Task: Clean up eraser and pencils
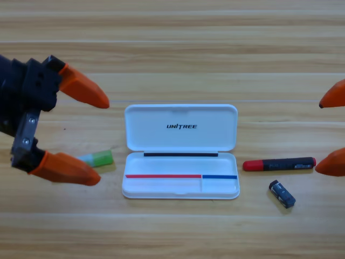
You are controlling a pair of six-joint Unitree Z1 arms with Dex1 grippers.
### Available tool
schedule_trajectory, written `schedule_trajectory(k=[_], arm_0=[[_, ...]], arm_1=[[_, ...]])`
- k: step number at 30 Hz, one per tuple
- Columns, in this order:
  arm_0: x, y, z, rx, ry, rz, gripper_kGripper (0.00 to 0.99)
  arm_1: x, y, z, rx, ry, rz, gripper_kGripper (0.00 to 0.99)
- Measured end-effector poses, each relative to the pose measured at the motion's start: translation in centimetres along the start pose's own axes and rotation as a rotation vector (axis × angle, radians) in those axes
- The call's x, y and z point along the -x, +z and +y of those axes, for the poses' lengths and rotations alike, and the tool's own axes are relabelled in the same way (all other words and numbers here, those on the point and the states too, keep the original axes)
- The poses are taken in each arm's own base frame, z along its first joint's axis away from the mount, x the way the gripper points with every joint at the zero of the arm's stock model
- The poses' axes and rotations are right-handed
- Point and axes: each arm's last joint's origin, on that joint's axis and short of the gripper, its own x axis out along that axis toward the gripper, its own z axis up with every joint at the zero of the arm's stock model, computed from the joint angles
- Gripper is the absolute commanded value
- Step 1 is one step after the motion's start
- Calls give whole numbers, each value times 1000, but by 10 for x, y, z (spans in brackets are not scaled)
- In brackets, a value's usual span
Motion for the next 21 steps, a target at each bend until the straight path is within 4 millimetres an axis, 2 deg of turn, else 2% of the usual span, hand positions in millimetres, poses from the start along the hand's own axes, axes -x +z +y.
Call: schedule_trajectory(k=[13,18,21], arm_0=[[0,-1,1,4,15,27,990],[0,-4,2,3,42,58,990],[5,-4,5,-22,116,132,988]], arm_1=[[-1,-2,-1,-30,-17,12,985],[-1,-4,-6,-130,-133,47,985],[0,-6,-12,-189,-249,77,985]])
